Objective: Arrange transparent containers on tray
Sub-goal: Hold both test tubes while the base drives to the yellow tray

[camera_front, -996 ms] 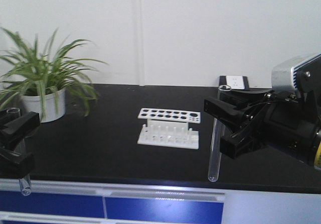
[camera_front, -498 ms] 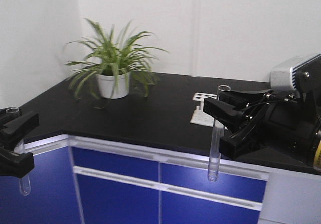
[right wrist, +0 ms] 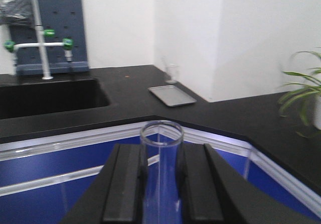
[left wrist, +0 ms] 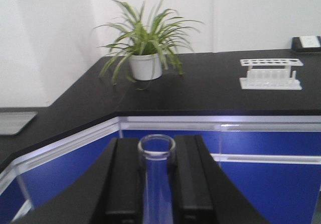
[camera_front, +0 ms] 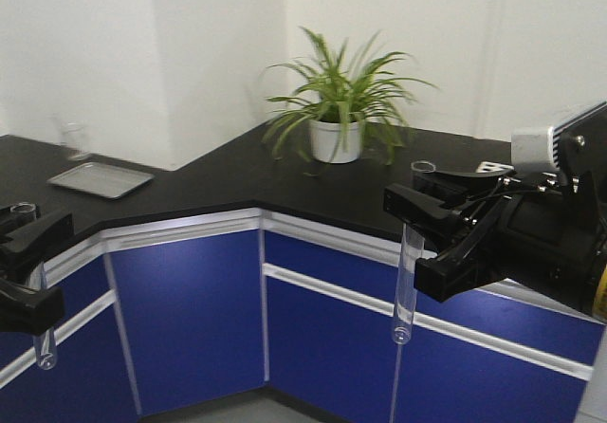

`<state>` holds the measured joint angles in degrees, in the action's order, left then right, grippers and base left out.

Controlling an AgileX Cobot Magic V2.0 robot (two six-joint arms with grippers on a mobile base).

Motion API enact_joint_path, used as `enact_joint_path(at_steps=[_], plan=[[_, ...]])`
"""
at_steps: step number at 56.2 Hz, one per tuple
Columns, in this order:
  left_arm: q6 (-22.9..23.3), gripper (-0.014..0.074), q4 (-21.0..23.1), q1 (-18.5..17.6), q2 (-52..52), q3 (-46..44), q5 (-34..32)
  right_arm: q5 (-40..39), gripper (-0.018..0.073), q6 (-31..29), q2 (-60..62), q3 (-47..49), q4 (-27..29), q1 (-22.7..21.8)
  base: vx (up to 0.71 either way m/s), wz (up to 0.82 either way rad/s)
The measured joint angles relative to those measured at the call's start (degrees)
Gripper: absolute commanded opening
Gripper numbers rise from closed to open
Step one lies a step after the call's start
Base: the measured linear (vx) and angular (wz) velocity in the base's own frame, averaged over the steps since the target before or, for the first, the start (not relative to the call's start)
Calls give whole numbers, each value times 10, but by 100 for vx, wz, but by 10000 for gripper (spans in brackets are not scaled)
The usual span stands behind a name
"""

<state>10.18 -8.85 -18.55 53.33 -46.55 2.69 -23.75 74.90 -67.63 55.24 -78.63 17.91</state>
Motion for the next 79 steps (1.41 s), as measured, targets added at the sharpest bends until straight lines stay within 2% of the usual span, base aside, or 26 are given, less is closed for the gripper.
enact_joint_path(at_steps=[46,79], plan=[[0,-4,0,0,0,0,0,0,-13,0,0,0,0,0,-20,56],[0,-4,0,0,0,0,0,0,-13,0,0,0,0,0,0,52]])
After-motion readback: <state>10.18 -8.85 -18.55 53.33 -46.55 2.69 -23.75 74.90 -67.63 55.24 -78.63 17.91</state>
